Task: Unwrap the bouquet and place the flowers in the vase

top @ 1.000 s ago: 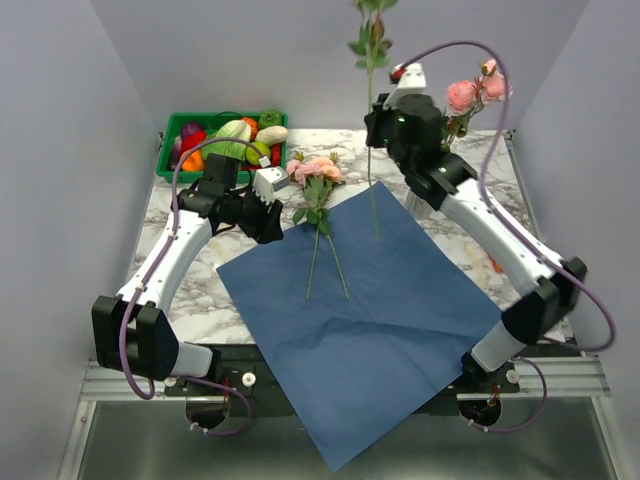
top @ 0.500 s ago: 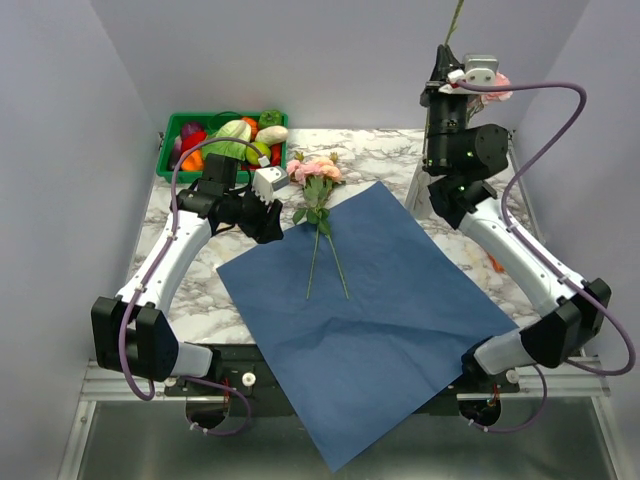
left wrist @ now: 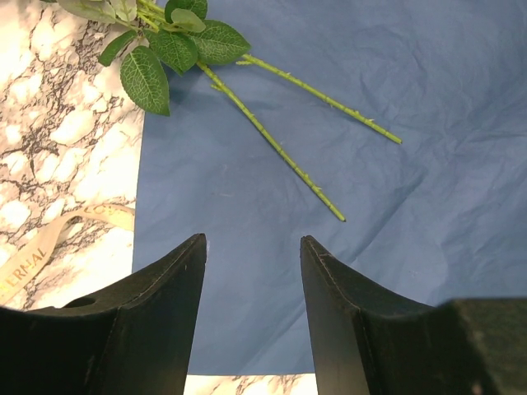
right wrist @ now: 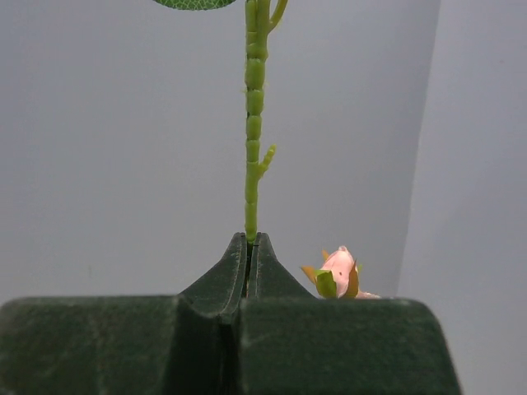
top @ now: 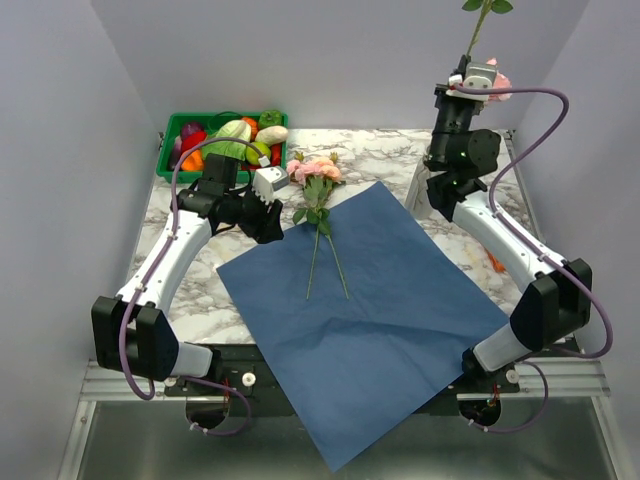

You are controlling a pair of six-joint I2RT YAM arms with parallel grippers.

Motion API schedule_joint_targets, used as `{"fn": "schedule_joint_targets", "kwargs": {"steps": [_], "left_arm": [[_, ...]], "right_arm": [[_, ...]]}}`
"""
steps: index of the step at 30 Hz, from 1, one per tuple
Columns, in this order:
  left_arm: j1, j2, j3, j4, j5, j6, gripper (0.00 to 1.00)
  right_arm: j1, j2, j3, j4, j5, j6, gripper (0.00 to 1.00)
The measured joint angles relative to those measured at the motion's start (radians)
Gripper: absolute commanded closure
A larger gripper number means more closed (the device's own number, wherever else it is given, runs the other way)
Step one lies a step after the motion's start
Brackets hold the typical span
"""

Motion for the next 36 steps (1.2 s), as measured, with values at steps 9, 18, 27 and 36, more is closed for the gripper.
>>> {"fn": "schedule_joint_targets", "kwargs": {"steps": [9,18,27,36], "left_arm": [[0.0,0.012,0.013,-0.001,0.0,0.003,0.41],[0.001,0.012,0.015,-0.005,0.0,0.027,0.41],[0.003,0.012,0.015,-0.018,0.0,0.035,0.41],[0.008,0.008,0.015,-0.024,0.0,0.042,0.41]], "right_arm": [[-0.002,0.056,-0.031,0.071,0.012,0.019,0.99],[0.007,0.052,-0.123,0.027,0.046,0.103,0.85],[0.055,-0.057,-0.301,-0.036,0.117,0.187,0.29],[0.089,-0.217,-0.359,-0.204,0.125,0.298,0.19]]}}
